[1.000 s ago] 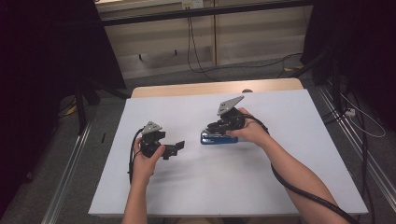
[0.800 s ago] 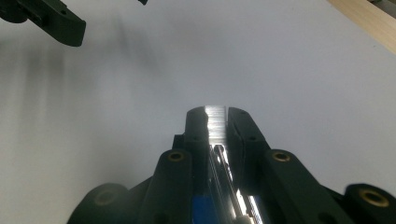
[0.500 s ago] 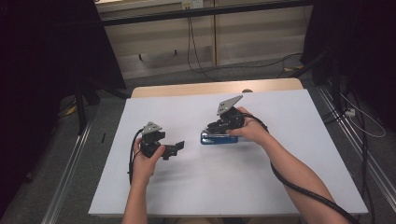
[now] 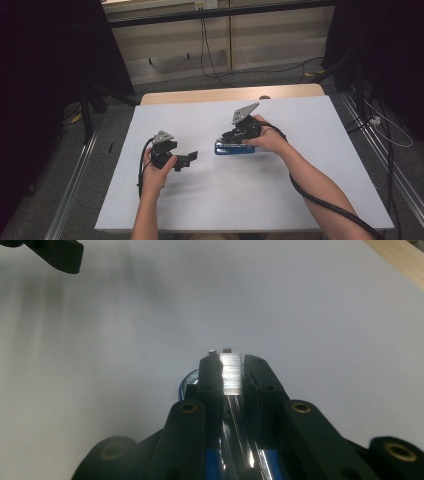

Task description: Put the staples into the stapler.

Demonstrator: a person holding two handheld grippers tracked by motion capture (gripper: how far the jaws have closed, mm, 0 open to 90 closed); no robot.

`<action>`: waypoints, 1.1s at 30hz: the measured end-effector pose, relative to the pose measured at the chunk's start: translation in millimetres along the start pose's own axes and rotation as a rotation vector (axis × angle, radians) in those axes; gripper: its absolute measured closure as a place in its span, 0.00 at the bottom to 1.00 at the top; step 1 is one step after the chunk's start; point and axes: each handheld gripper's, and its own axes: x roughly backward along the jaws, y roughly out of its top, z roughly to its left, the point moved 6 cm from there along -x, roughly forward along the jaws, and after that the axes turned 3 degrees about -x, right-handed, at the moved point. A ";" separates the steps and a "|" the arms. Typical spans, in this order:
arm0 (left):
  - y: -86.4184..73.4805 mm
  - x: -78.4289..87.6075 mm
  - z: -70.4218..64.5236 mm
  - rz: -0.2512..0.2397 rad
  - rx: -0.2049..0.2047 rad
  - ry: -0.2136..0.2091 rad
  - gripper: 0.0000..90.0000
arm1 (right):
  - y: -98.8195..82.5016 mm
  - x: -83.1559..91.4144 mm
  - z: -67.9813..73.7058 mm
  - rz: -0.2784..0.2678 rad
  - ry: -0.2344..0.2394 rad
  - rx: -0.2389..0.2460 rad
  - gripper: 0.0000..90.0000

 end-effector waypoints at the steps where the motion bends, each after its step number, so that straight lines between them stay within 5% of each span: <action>1: 0.0 0.0 0.0 0.000 -0.001 0.000 0.05 | -0.1 -0.2 -0.4 0.003 -0.003 0.003 0.88; 33: -0.5 -0.5 0.2 0.001 0.004 -0.001 0.05 | -2.1 -4.2 -3.8 0.006 0.036 0.040 0.88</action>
